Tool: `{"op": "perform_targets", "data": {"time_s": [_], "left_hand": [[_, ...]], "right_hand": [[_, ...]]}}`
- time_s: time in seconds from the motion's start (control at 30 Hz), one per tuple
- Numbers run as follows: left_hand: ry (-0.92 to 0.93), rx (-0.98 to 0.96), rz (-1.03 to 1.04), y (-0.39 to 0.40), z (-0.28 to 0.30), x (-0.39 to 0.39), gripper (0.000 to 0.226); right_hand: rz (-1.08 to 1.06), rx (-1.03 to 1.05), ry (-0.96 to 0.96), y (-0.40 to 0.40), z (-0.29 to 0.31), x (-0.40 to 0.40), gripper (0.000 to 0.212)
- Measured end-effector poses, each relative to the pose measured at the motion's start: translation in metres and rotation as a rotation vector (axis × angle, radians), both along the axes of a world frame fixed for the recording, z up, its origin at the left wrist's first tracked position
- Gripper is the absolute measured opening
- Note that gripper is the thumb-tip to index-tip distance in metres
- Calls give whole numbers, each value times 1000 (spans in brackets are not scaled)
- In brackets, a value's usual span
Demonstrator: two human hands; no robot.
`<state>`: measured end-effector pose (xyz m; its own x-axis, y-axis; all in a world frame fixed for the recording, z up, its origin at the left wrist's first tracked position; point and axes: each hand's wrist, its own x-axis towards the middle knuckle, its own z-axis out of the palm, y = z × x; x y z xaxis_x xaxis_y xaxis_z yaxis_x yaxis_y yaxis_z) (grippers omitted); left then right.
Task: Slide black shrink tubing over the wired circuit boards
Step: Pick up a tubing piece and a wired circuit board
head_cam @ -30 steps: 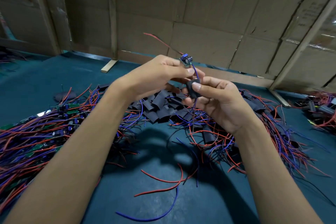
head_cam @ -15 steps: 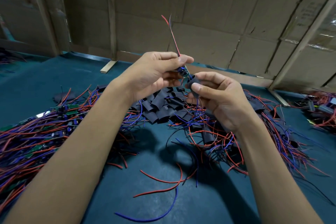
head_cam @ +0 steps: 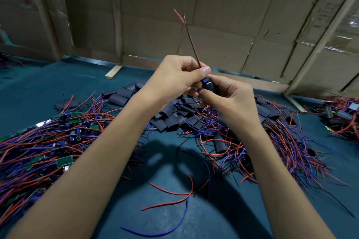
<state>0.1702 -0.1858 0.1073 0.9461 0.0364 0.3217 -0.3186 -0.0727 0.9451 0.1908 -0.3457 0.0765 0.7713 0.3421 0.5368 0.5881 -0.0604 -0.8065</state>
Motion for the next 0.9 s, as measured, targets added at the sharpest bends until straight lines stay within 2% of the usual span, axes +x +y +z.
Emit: {"op": "perform_targets", "data": {"time_s": [0.1,0.2,0.43,0.6,0.9], "left_hand": [[-20,63,12,2,0,0,9],[-18,198,61,6,-2,2,10],[55,180,76,12,0,2,40],[9,287,123,9,-1,3,31],[31,334,29,16,7,-3,26]], "right_hand": [[-59,-69,-24,-1,-1,1,22],[-100,-135,-60,-2,-2,0,16],[-85,-193,-55,-7,-2,5,21],[-133,-293,-128,-4,2,3,38],[-283,-409,-254,-12,22,-11,37]]}}
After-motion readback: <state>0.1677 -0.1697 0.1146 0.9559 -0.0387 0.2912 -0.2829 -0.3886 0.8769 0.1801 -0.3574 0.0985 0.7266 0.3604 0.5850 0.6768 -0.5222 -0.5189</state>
